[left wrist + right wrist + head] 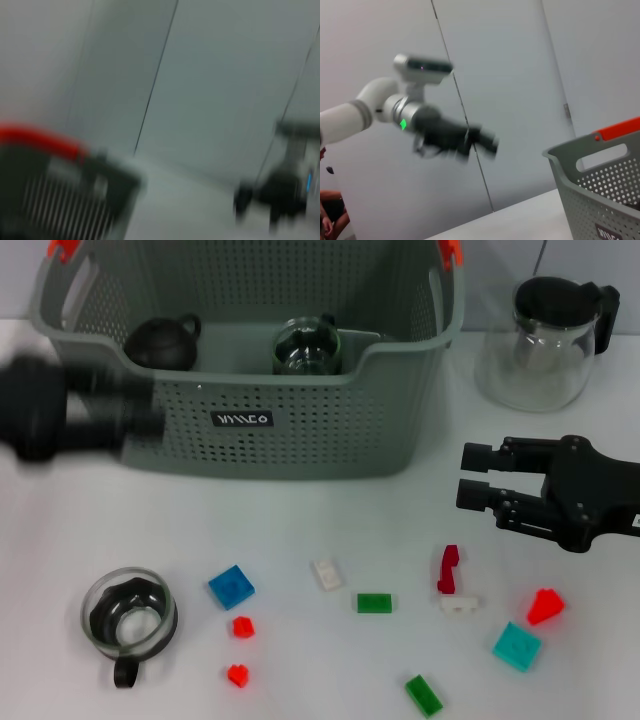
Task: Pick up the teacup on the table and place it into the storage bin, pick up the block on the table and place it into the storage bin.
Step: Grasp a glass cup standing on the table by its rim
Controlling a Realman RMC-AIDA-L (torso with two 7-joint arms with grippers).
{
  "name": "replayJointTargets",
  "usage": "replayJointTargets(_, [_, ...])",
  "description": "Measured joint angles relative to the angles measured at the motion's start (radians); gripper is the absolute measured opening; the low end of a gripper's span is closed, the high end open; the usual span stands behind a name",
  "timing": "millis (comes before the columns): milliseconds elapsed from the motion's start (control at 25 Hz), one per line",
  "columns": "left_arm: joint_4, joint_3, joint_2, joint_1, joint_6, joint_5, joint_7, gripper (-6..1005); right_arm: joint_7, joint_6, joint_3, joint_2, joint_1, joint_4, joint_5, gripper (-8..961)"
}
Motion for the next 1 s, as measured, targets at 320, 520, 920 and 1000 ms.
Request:
replayJointTargets(320, [0.138, 0.138, -0.07, 0.096, -0.012, 0.354, 0.089, 491, 0.007, 0.007, 0.0, 0.0, 0.003, 0.006, 0.0, 493])
replayJointTargets(520, [0.144, 0.164, -0.083, 0.084, -0.065, 0.48, 0.078, 491, 0.008, 0.008, -0.002, 0.001, 0.006, 0.006, -0.001, 494])
replayJointTargets(920, [0.11, 0.206, -0.105, 0.048, -0.211, 0.601, 0.027, 476, 0.008, 0.008, 0.0, 0.0, 0.004, 0.007, -0.002, 494])
replayJointTargets(1000, [0.107, 0.223, -0.111, 0.048, -0.249, 0.623, 0.016, 469, 0.008, 0.008, 0.0, 0.0, 0.003, 0.007, -0.002, 494])
